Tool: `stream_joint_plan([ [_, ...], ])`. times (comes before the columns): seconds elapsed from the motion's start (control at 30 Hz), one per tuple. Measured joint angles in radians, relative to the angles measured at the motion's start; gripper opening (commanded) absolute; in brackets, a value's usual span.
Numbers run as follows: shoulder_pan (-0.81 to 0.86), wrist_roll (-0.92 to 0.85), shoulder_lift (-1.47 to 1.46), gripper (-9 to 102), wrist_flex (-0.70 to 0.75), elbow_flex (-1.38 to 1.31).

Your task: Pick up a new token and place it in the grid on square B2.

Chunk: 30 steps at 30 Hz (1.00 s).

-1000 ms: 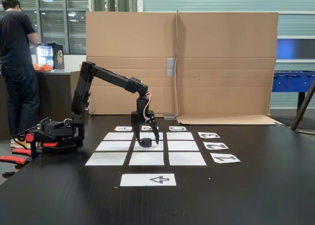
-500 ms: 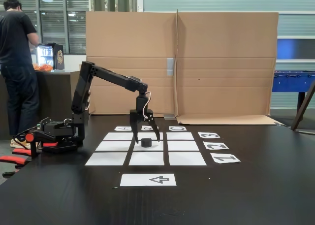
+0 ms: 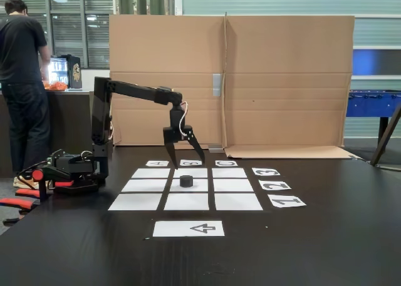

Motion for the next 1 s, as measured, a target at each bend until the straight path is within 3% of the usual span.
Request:
stream_joint_plan([
  [0.47, 0.023, 0.002, 0.325, 37, 0.147, -0.003],
  [0.7, 0.137, 0.0, 0.555, 37, 0.183, -0.006],
  [1.0, 0.434, 0.003, 0.818, 39, 0.196, -0.009],
])
